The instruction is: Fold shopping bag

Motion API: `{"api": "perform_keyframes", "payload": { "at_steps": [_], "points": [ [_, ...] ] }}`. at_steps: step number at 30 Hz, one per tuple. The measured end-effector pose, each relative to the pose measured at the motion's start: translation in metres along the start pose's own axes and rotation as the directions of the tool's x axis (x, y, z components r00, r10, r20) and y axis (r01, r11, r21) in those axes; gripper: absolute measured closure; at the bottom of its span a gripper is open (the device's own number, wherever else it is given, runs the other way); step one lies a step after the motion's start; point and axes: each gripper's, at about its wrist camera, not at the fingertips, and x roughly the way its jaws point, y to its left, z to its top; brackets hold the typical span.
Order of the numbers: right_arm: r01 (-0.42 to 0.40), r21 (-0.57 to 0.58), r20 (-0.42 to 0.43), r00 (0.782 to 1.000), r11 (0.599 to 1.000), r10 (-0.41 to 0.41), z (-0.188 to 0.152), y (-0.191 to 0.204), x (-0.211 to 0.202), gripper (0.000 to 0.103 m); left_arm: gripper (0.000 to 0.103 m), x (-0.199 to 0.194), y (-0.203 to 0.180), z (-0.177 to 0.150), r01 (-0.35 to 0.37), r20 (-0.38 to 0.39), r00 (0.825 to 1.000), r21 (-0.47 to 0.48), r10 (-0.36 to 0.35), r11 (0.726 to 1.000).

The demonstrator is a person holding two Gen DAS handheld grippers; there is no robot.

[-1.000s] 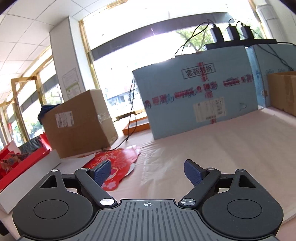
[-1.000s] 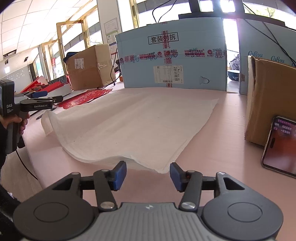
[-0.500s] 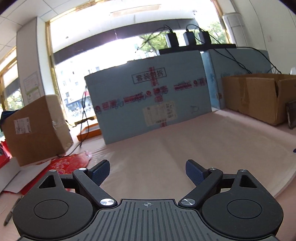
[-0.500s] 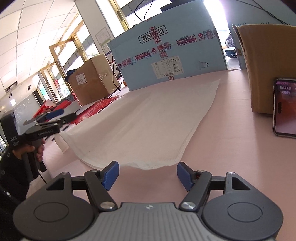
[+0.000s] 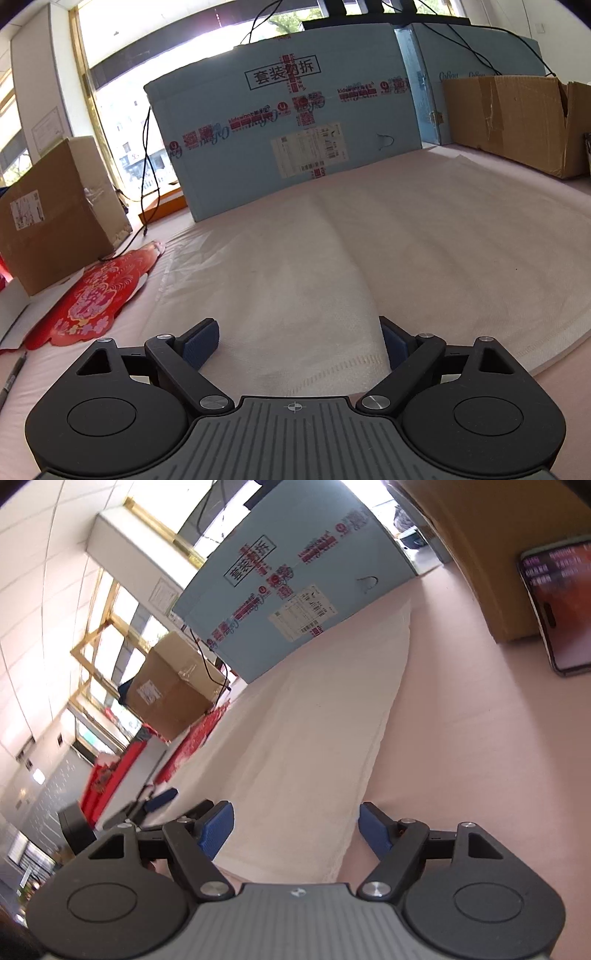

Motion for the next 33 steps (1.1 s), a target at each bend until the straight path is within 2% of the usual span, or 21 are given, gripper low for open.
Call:
{"api": "perform_keyframes", "payload": {
  "at_steps": [4, 5, 7, 9, 10, 12, 14, 15, 17, 22, 25, 28, 33],
  "points": [
    [-0.089, 0.078, -0.046, 0.995, 0.993, 0.093, -0.003, 0.0, 0.008, 0.028, 0.012, 0.0, 0.0, 0.001, 0.001, 0.004, 1.0, -0.003, -0.001, 1.0],
    [-0.072, 0.06, -0.052, 0.996, 0.996, 0.075, -0.005, 0.003, 0.01, 0.03, 0.012, 0.0, 0.001, 0.001, 0.002, 0.004, 1.0, -0.003, -0.002, 1.0],
    [0.001, 0.021, -0.039, 0.999, 1.0, 0.0, -0.007, 0.009, 0.014, 0.047, 0.012, 0.0, 0.001, 0.001, 0.002, 0.006, 1.0, -0.002, -0.002, 1.0],
    [0.092, -0.004, -0.027, 0.995, 0.996, -0.092, -0.008, 0.011, 0.021, 0.096, 0.012, 0.0, 0.001, 0.0, 0.001, 0.009, 1.0, 0.0, -0.001, 1.0],
    [0.13, -0.012, -0.024, 0.991, 0.991, -0.131, -0.009, 0.011, 0.025, 0.101, 0.012, -0.001, 0.001, 0.0, 0.003, 0.01, 1.0, 0.0, -0.003, 1.0],
    [0.137, -0.011, 0.004, 0.991, 0.99, -0.137, -0.01, 0.007, 0.025, 0.102, 0.011, -0.003, 0.004, 0.001, 0.013, 0.012, 1.0, -0.005, -0.013, 1.0],
    [0.188, -0.043, 0.054, 0.981, 0.981, -0.186, -0.009, 0.008, 0.018, 0.102, 0.011, -0.005, 0.009, 0.0, 0.022, 0.009, 1.0, -0.017, -0.022, 1.0],
    [0.253, -0.078, 0.106, 0.964, 0.964, -0.244, -0.01, 0.011, 0.011, 0.102, 0.011, -0.007, 0.012, -0.001, 0.018, 0.004, 1.0, -0.022, -0.018, 1.0],
    [0.322, -0.092, 0.158, 0.939, 0.942, -0.306, -0.01, 0.008, 0.001, 0.102, 0.011, -0.007, 0.014, -0.002, -0.023, -0.008, 1.0, -0.017, 0.023, 1.0],
    [0.303, -0.034, 0.183, 0.939, 0.952, -0.292, -0.011, -0.006, -0.016, 0.102, 0.011, -0.012, 0.023, -0.002, -0.133, -0.021, 0.991, -0.004, 0.132, 0.991],
    [0.232, -0.037, 0.21, 0.953, 0.972, -0.219, -0.008, -0.003, -0.018, 0.102, 0.011, -0.023, 0.018, 0.006, -0.092, 0.035, 0.995, -0.003, 0.092, 0.996],
    [0.155, -0.044, 0.233, 0.962, 0.987, -0.14, -0.004, 0.003, -0.016, 0.102, 0.011, -0.028, 0.01, 0.008, -0.047, 0.057, 0.997, 0.008, 0.046, 0.999],
    [0.012, -0.087, 0.238, 0.971, 0.996, 0.009, 0.006, 0.023, -0.002, 0.102, 0.011, -0.015, 0.005, -0.001, -0.024, -0.004, 1.0, 0.02, 0.024, 1.0]
  ]
}}
